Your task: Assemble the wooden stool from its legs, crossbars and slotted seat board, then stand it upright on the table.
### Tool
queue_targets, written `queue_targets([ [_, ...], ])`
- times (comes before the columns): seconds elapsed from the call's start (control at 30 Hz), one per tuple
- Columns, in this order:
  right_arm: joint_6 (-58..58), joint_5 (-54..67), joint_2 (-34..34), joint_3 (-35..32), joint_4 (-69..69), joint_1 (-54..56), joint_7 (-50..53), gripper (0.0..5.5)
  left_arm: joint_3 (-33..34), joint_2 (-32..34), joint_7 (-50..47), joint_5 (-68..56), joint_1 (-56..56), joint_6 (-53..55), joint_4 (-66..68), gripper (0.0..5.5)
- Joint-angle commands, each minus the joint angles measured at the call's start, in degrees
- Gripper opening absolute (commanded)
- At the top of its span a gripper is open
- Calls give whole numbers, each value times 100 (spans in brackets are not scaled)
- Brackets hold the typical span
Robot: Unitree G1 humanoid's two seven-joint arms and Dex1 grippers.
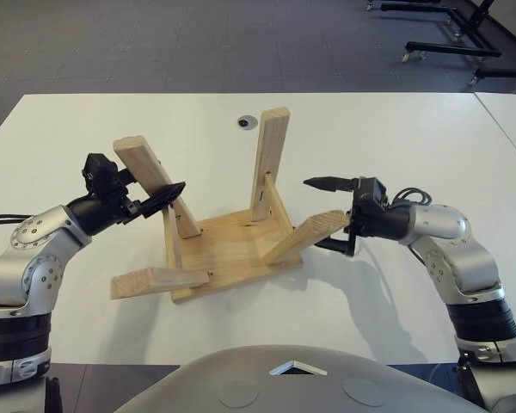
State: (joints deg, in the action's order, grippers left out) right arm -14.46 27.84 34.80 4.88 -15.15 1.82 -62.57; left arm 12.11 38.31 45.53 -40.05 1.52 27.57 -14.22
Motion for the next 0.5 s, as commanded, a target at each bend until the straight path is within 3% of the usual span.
queue_targets([
  [0.03,227,4,-39,-62,257,-89,-131,537,-104,-101,-34,194,-57,-26,122,435],
  [0.2,516,412,65,-955,1620,705,-383,537,115,-122,-40,72,28,-31,-118,435],
  [0.33,-459,1489,25,-1362,906,1133,-135,537,526,-117,-111,-332,23,91,-481,435],
  [0.5,-1664,2668,-233,-1171,-74,1412,307,537,972,-55,-152,-835,257,320,-965,435],
])
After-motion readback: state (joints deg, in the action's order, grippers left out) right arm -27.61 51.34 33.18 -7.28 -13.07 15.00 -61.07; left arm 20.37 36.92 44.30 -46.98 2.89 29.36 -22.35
